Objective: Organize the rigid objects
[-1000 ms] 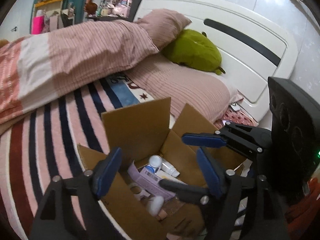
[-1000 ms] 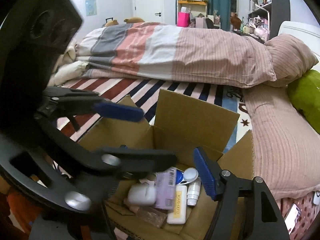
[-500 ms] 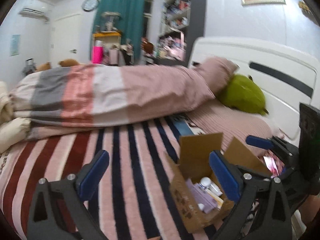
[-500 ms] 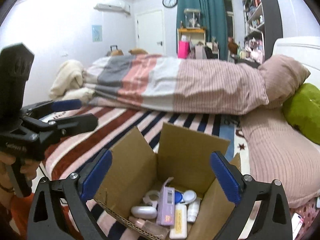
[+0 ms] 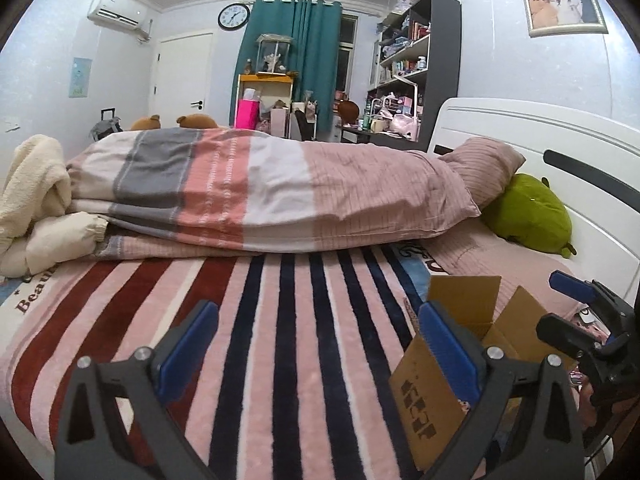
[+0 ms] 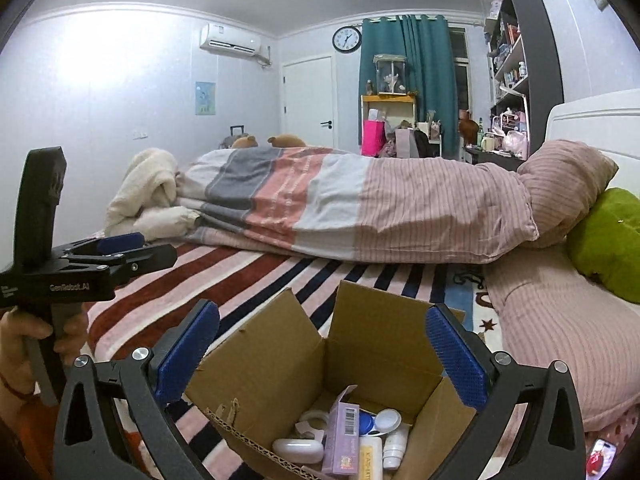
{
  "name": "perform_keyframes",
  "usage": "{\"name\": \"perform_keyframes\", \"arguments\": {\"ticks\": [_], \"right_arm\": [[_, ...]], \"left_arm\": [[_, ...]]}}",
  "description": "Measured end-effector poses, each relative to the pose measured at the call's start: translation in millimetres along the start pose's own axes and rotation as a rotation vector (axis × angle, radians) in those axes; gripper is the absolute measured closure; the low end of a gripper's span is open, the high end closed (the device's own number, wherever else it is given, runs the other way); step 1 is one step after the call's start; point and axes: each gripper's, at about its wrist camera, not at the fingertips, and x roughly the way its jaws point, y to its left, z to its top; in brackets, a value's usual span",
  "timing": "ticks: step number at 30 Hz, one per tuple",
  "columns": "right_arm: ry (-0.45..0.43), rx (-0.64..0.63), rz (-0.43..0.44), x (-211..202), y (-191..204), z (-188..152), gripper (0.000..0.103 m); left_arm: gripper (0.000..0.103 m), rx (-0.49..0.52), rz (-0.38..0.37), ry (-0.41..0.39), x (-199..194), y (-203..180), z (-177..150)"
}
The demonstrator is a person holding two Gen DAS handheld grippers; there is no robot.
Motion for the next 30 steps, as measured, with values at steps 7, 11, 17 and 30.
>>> {"name": "perform_keyframes", "arguments": {"ticks": [7, 11, 17, 30], "right_arm": [[-0.008, 0.008, -0.008, 1.2, 2.8, 0.2, 0.0], [-0.004, 0.014, -0.008, 1.7, 3.8, -0.7, 0.0], [-0.002, 0.015, -0.007, 2.3, 5.0, -1.0, 0.0], [0.003, 0.016, -0.001, 5.1, 7.9, -2.3, 0.0]], "left_arm": [[0.003, 0.013, 0.018, -0.01, -1.9, 0.6, -1.5], [0.003, 0.016, 0.027, -0.01, -2.5, 0.1, -0.7], [0.003, 0.018, 0.041, -0.012, -3.4, 0.6, -0.7], [0.003, 0.014, 0.072, -0.012, -3.0, 4.9, -0.3]]}}
